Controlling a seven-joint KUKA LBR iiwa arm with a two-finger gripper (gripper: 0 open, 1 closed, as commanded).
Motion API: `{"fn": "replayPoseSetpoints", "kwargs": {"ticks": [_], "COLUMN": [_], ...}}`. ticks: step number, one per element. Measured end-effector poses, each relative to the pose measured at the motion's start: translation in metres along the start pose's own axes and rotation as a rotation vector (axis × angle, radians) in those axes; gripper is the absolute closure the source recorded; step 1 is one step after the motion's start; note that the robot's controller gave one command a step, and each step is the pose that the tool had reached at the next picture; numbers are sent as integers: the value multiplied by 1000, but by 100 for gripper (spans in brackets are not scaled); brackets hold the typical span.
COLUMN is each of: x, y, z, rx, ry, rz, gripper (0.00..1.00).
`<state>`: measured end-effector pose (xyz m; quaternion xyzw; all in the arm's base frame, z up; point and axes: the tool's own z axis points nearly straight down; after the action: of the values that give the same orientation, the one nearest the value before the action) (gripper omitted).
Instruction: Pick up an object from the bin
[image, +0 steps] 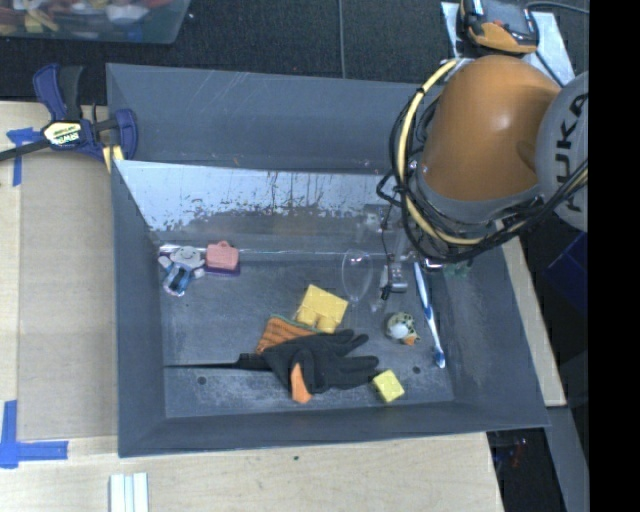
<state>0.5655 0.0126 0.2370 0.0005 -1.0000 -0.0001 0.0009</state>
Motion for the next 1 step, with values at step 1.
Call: {"fn": "replayPoseSetpoints", "kwargs": {"ticks": [1], "x": [-1], "y": [0], "z": [-3], "rx": [0], "ry": [-6], "rz": [0], "gripper": [0]}}
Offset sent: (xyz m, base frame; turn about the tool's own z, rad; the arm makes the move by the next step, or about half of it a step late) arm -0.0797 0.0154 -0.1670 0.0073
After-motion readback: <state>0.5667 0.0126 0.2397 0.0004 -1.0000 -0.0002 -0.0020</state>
